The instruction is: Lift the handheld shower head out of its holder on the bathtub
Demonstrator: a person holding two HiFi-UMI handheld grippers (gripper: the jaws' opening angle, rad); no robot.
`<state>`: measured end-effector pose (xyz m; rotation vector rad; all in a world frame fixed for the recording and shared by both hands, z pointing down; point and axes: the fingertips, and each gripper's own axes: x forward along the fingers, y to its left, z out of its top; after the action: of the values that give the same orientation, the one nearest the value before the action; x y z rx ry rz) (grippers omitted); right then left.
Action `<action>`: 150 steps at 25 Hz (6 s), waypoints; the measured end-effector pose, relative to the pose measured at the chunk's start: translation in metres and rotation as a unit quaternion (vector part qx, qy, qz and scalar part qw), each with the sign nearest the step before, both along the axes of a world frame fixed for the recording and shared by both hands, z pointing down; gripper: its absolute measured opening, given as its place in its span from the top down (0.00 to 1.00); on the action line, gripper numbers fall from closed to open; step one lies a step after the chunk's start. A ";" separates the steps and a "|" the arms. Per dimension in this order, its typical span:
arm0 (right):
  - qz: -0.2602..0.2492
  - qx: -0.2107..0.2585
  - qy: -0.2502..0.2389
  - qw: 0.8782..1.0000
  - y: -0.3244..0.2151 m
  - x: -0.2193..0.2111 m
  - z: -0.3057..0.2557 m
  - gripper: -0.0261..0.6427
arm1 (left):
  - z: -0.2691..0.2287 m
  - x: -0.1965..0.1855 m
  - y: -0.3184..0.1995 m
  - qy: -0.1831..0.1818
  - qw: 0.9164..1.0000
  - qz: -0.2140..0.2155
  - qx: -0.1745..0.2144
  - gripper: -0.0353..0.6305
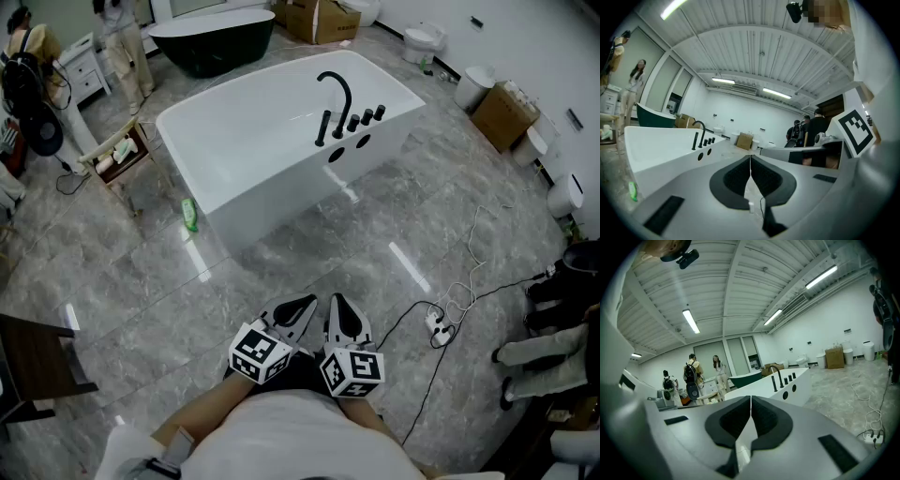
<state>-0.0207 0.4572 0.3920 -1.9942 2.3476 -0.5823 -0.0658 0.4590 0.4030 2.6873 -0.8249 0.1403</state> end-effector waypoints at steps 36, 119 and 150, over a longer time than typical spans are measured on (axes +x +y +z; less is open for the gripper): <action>-0.036 0.022 -0.045 0.998 -0.015 0.053 0.012 0.93 | 0.023 0.055 -0.012 0.007 0.999 -0.026 -0.028 0.93; -0.072 0.049 -0.028 0.996 -0.468 0.104 0.001 0.92 | 0.025 0.058 -0.474 0.030 0.992 -0.116 -0.041 0.93; -0.136 0.033 -0.028 0.990 -0.617 0.155 0.028 0.92 | 0.046 0.119 -0.605 0.030 0.983 -0.168 -0.059 0.93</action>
<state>0.1343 -0.1594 0.4202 -1.6205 2.5861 -0.5493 0.0535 -0.1465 0.4493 2.3898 -1.1963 0.0267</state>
